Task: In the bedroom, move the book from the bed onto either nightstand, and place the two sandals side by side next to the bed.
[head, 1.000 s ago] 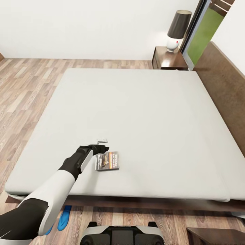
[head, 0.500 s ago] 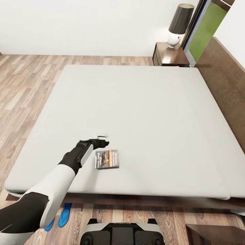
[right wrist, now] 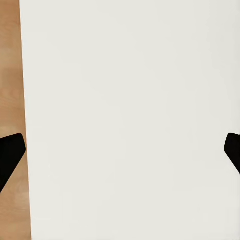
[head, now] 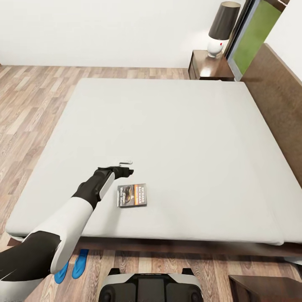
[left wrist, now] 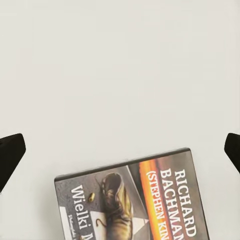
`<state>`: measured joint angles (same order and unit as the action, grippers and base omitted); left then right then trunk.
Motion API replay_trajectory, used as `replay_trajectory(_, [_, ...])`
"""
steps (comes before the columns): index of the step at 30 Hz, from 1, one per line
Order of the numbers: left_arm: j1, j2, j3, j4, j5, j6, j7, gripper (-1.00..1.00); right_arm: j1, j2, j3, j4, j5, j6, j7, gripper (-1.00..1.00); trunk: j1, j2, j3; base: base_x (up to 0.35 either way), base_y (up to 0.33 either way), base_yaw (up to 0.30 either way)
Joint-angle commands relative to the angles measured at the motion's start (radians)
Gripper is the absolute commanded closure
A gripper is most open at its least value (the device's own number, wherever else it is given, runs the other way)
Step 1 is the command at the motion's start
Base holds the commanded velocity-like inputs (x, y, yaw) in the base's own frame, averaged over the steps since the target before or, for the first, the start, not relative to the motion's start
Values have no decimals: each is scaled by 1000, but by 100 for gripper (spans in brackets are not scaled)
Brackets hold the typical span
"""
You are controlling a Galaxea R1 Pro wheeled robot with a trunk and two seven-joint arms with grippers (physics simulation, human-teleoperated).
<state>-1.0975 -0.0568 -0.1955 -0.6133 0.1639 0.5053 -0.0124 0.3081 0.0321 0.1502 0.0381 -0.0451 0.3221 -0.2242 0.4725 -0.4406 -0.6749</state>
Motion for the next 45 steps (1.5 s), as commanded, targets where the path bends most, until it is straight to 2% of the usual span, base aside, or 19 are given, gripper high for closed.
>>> replay_trajectory(1, [-2,0,-2,-1,9,5,3,-100,0,0,8,-1,-4,5,-3,-100,1,-1,-2,0,0,56])
replay_trajectory(20, [-18,-7,-2,5,9,9,4,-100,0,2,8,-1,-4,5,-3,-100,1,-1,-27,0,0,87])
replay_trajectory(30, [-19,-8,-2,-3,13,54,5,-100,0,9,8,-1,-3,5,-3,-100,1,-1,-42,0,0,87])
replay_trajectory(45, [-19,-9,-2,-5,14,63,8,-100,0,9,7,-1,-4,4,-2,-100,1,-1,-66,0,0,86])
